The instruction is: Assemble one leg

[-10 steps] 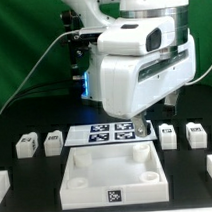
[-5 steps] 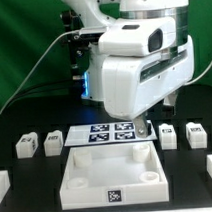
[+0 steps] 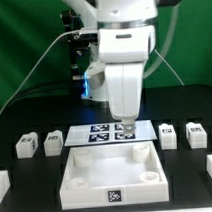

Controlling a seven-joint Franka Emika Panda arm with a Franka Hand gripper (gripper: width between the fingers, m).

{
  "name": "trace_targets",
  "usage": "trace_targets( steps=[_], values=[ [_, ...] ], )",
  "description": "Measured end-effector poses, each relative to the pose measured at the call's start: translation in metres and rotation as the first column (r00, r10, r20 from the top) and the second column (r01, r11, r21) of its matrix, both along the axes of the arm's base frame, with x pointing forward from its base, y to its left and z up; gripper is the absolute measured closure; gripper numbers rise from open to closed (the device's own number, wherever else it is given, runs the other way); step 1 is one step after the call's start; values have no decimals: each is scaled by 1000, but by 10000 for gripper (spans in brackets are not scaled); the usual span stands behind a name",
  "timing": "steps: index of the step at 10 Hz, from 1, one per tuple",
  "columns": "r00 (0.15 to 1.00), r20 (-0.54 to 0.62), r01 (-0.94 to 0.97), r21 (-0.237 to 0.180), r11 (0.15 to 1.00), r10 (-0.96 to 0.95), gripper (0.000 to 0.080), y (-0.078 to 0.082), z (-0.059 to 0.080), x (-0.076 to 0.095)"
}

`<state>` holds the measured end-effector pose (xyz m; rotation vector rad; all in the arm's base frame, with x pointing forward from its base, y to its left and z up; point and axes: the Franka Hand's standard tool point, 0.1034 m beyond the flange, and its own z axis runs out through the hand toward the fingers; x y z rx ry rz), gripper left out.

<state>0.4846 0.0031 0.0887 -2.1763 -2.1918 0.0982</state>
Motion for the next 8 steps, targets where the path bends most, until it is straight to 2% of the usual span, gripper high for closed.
trace_targets(
  steps=[1,3,7,8],
  values=[
    [999,-13,-44,9,999,44,150,-8,-9,-11],
    [999,-16,-33,13,999,34,150,-10,-23,-27],
    [999,-18,-32,13,999,33,150,-10,-23,-25],
    [999,-31,-17,16,1000,17,150,-8,-33,-30]
  ],
)
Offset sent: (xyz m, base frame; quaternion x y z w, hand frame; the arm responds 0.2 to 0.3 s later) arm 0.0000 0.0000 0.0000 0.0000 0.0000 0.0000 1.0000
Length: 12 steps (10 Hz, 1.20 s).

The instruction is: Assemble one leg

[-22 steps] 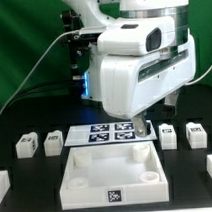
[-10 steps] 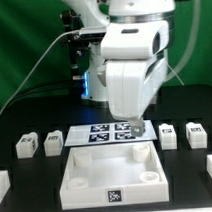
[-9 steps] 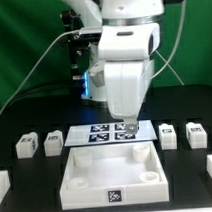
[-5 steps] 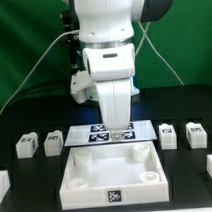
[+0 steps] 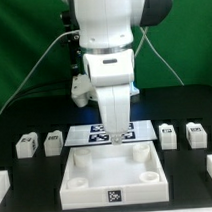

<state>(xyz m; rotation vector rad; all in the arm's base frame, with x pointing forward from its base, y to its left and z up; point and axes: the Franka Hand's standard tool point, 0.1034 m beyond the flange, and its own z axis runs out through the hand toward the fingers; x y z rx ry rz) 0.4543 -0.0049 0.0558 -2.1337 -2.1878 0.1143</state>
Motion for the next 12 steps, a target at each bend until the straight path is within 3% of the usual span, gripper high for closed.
trace_targets(
  steps=[2,3,6,8,9,10,11,12],
  values=[
    [1000,-28,3,15,1000,-3,150,-7,-34,-13],
    [999,-35,15,19,1000,-14,150,-10,-44,-14],
    [999,-25,37,20,999,-37,150,-16,-47,-14],
    [999,-26,38,20,999,-38,378,-17,-47,-14],
    [999,-26,38,20,999,-38,378,-17,-47,-14],
    [999,-26,38,20,999,-38,578,-17,-47,-14],
    [999,-27,38,20,999,-38,728,-17,-47,-14],
    [999,-17,38,20,999,-38,728,-17,-46,-11]
  ],
)
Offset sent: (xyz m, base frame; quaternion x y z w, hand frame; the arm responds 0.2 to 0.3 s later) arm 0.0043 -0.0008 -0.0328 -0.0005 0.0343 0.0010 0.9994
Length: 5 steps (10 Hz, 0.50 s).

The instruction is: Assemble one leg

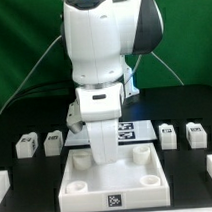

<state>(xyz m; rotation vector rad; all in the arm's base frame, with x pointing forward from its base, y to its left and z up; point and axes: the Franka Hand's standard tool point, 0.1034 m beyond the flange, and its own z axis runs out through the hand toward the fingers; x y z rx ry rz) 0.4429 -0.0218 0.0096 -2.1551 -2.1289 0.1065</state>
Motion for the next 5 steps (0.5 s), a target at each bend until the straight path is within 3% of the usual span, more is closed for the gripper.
trace_targets(
  steps=[5],
  values=[
    [1000,7,0,0,1000,0,729,0,0,2]
  ],
)
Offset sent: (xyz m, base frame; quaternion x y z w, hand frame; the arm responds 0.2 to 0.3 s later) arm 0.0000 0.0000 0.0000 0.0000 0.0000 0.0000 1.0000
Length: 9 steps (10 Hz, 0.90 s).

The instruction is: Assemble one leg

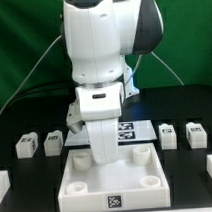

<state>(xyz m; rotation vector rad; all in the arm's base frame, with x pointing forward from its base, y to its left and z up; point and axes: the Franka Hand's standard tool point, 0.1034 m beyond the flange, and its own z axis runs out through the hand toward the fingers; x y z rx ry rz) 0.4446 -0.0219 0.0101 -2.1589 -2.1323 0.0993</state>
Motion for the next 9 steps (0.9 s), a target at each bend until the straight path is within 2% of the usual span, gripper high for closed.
trace_targets(
  steps=[3,4,6,8,9],
  values=[
    [1000,0,-1,0,1000,1,729,1,0,0],
    [1000,6,-13,6,1000,13,729,7,0,5],
    [1000,23,-22,22,1000,21,729,36,4,16],
    [999,29,-24,40,999,22,730,57,1,26],
    [999,37,-24,48,999,23,730,64,0,36]
  ],
)
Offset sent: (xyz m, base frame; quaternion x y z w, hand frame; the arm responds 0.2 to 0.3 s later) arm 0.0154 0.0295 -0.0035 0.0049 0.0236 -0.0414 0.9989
